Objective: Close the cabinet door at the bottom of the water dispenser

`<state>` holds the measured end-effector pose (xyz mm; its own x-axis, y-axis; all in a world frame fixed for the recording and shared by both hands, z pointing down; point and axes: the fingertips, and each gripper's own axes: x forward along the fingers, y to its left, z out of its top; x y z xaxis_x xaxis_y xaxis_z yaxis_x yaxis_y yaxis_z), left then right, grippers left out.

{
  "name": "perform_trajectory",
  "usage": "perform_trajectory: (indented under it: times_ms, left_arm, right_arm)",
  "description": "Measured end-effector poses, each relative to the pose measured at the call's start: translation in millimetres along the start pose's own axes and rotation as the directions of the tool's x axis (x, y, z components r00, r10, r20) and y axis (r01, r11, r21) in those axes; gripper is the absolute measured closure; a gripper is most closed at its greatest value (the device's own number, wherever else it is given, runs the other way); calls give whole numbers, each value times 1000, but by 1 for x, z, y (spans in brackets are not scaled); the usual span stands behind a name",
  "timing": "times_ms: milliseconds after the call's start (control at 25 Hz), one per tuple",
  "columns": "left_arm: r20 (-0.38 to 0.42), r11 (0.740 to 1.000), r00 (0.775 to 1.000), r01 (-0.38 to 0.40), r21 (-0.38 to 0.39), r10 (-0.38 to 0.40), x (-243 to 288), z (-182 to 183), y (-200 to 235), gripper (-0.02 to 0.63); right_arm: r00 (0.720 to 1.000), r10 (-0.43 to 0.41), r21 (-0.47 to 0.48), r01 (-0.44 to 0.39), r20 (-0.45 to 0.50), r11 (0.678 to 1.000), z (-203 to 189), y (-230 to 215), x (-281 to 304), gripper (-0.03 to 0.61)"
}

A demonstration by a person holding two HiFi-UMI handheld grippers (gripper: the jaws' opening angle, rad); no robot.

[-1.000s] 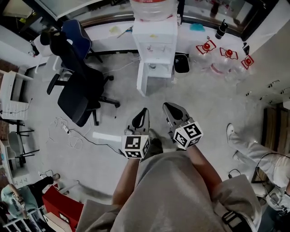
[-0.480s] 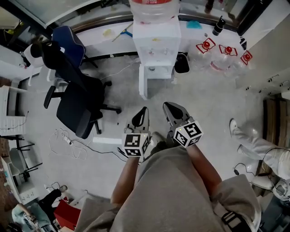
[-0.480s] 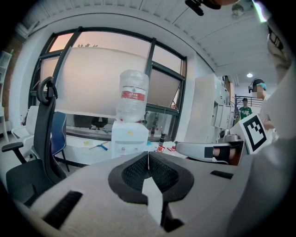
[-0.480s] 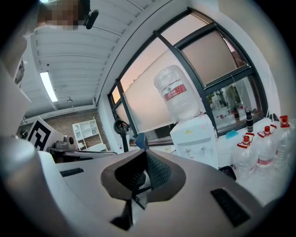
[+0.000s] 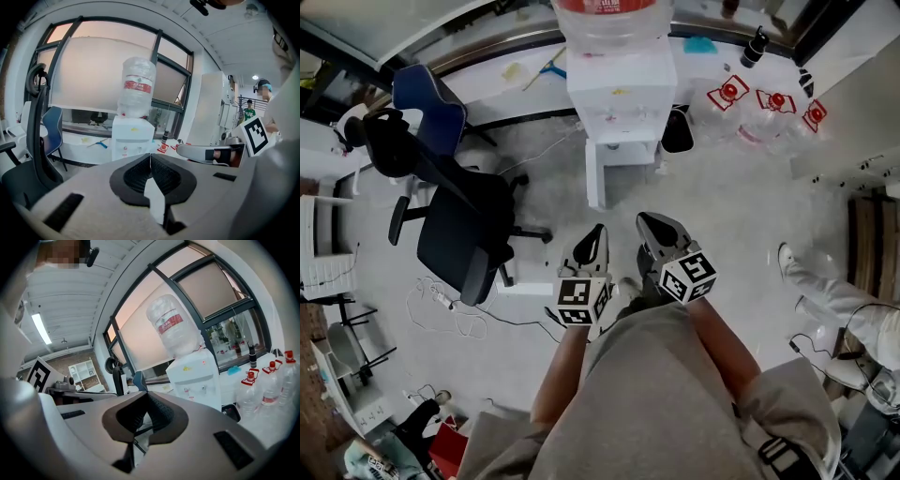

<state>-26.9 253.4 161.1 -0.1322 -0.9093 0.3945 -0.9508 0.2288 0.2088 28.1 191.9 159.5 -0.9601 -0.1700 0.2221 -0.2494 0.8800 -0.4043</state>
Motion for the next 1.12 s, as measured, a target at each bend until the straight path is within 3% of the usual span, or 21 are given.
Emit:
perform_trajectory:
  times_ms: [360, 640, 840, 1120]
  left_arm:
    - [-68, 1000, 998, 2, 31, 0, 73, 25, 32, 604]
    - [-125, 996, 992, 26, 82, -16, 120, 29, 50, 604]
    - [-198, 989, 978, 92, 112, -69, 141, 16, 69, 604]
    - [-287, 965, 939, 232, 124, -189, 163, -18, 100, 604]
  right_arm:
    - [1000, 21, 32, -20, -21, 999, 26, -52, 57, 569]
    - [999, 1, 96, 3, -40, 995, 18, -92, 84, 569]
    - [997, -67, 180, 73, -41, 981, -4, -106, 99, 569]
    - [966, -255, 245, 255, -32, 935, -49, -120, 118, 569]
